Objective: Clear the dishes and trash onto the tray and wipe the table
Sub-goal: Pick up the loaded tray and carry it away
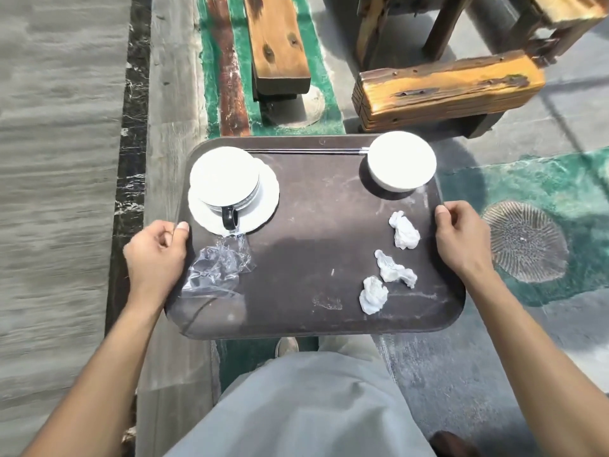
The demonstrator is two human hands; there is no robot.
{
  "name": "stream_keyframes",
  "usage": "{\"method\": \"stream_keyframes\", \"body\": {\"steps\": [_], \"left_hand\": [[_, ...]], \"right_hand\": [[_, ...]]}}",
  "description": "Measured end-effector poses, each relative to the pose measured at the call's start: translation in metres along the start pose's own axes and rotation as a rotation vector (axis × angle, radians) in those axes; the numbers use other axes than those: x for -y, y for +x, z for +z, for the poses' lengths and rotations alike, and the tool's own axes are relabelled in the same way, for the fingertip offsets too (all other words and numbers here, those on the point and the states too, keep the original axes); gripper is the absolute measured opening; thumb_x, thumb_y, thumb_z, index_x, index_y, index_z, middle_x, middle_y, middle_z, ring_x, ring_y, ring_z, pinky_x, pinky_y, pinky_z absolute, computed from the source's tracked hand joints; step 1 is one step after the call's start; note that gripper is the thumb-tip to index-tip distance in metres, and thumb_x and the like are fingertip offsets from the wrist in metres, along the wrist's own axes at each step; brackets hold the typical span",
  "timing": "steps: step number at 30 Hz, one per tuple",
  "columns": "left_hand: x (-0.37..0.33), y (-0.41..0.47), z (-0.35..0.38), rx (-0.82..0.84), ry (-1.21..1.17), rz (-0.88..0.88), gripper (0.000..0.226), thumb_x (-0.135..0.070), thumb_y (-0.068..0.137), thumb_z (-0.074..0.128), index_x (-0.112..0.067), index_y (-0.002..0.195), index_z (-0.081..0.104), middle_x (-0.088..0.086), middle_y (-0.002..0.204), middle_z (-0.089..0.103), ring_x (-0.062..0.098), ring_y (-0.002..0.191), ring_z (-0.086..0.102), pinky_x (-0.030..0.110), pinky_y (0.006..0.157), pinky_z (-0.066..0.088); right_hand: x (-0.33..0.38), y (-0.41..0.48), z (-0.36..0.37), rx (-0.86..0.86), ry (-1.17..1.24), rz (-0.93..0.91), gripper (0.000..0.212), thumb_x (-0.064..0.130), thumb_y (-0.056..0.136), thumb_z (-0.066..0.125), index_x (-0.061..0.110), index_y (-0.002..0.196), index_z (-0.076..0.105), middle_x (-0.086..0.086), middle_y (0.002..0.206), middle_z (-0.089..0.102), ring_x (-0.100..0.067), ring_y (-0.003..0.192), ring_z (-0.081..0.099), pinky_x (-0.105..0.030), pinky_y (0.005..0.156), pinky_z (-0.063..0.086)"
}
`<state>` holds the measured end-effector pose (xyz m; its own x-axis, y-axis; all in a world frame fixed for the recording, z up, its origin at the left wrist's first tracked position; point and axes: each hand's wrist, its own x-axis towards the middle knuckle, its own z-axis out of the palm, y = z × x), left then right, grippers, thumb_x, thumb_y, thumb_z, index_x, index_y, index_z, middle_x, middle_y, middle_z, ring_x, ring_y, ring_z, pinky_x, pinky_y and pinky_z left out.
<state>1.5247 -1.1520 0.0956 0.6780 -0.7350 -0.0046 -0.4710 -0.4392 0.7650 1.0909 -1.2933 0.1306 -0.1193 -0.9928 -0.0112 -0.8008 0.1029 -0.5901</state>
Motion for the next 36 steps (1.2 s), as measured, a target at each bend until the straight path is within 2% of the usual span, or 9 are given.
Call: {"method": "stream_keyframes", "body": {"steps": [2, 5, 9, 12, 15, 18, 24, 30, 36], "left_hand": [[-0.012, 0.025, 0.019, -0.003, 0.020, -0.017, 0.028, -0.032, 0.093, 0.065, -0.009, 0.078, 0.065, -0.001, 0.054, 0.049, 0.000, 0.047, 0.047, 0.029, 0.061, 0.036], [-0.029, 0.055, 0.044, -0.002, 0.016, -0.043, 0.028, -0.033, 0.093, 0.065, -0.009, 0.077, 0.064, -0.001, 0.055, 0.051, 0.003, 0.047, 0.046, 0.029, 0.063, 0.037], [-0.061, 0.097, 0.083, -0.004, 0.006, -0.056, 0.026, -0.030, 0.094, 0.065, -0.012, 0.076, 0.064, -0.001, 0.056, 0.053, 0.014, 0.051, 0.045, 0.028, 0.060, 0.038], [-0.093, 0.135, 0.120, -0.027, 0.005, -0.075, 0.025, -0.028, 0.094, 0.065, -0.013, 0.074, 0.064, 0.001, 0.055, 0.051, 0.016, 0.051, 0.043, 0.028, 0.059, 0.035], [-0.123, 0.174, 0.150, -0.046, -0.008, -0.079, 0.027, -0.028, 0.094, 0.065, -0.015, 0.071, 0.061, -0.001, 0.054, 0.048, 0.015, 0.051, 0.043, 0.028, 0.060, 0.033], [-0.145, 0.208, 0.172, -0.037, -0.028, -0.087, 0.028, -0.029, 0.094, 0.065, -0.018, 0.068, 0.058, -0.005, 0.054, 0.047, 0.013, 0.051, 0.042, 0.027, 0.061, 0.033], [-0.177, 0.293, 0.206, -0.034, -0.029, -0.082, 0.026, -0.030, 0.094, 0.064, -0.021, 0.070, 0.060, -0.007, 0.054, 0.048, 0.006, 0.049, 0.042, 0.027, 0.064, 0.033], [-0.202, 0.403, 0.235, -0.017, -0.007, -0.054, 0.025, -0.031, 0.093, 0.064, -0.016, 0.073, 0.062, -0.004, 0.055, 0.050, 0.012, 0.052, 0.045, 0.028, 0.068, 0.037], [-0.222, 0.527, 0.254, 0.016, 0.002, -0.042, 0.029, -0.033, 0.093, 0.064, -0.016, 0.070, 0.060, -0.007, 0.051, 0.049, 0.008, 0.050, 0.042, 0.028, 0.065, 0.035]], "right_hand": [[0.004, 0.034, 0.006, -0.006, 0.020, 0.011, 0.025, 0.025, 0.100, 0.046, 0.006, 0.104, 0.061, -0.009, 0.095, 0.064, -0.027, 0.092, 0.057, -0.029, 0.078, 0.035], [0.007, 0.079, 0.012, -0.005, 0.021, 0.002, 0.024, 0.024, 0.100, 0.048, 0.005, 0.105, 0.062, -0.002, 0.089, 0.059, -0.030, 0.096, 0.060, -0.026, 0.077, 0.032], [0.013, 0.153, 0.018, 0.002, 0.021, -0.018, 0.025, 0.024, 0.100, 0.047, 0.005, 0.106, 0.062, -0.015, 0.099, 0.068, -0.034, 0.101, 0.060, -0.026, 0.076, 0.031], [0.020, 0.228, 0.014, 0.026, 0.003, -0.051, 0.024, 0.023, 0.100, 0.047, 0.004, 0.105, 0.061, -0.018, 0.102, 0.069, -0.037, 0.100, 0.060, -0.031, 0.079, 0.035], [0.028, 0.295, 0.013, 0.036, -0.011, -0.094, 0.023, 0.023, 0.100, 0.046, 0.004, 0.104, 0.060, -0.019, 0.101, 0.069, -0.038, 0.098, 0.061, -0.035, 0.081, 0.037], [0.039, 0.344, 0.016, 0.053, -0.038, -0.083, 0.027, 0.024, 0.101, 0.045, 0.004, 0.107, 0.061, -0.020, 0.105, 0.068, -0.039, 0.102, 0.059, -0.032, 0.078, 0.034], [0.062, 0.433, 0.033, 0.059, -0.019, -0.063, 0.028, 0.027, 0.100, 0.045, 0.006, 0.108, 0.062, -0.018, 0.106, 0.068, -0.038, 0.103, 0.059, -0.033, 0.082, 0.036], [0.104, 0.519, 0.068, 0.040, -0.002, -0.014, 0.028, 0.029, 0.100, 0.045, 0.007, 0.106, 0.061, -0.017, 0.105, 0.068, -0.036, 0.101, 0.059, -0.030, 0.078, 0.033], [0.159, 0.601, 0.106, 0.006, 0.005, 0.020, 0.027, 0.027, 0.100, 0.044, 0.006, 0.106, 0.061, -0.017, 0.104, 0.068, -0.035, 0.099, 0.059, -0.033, 0.081, 0.036]]}}
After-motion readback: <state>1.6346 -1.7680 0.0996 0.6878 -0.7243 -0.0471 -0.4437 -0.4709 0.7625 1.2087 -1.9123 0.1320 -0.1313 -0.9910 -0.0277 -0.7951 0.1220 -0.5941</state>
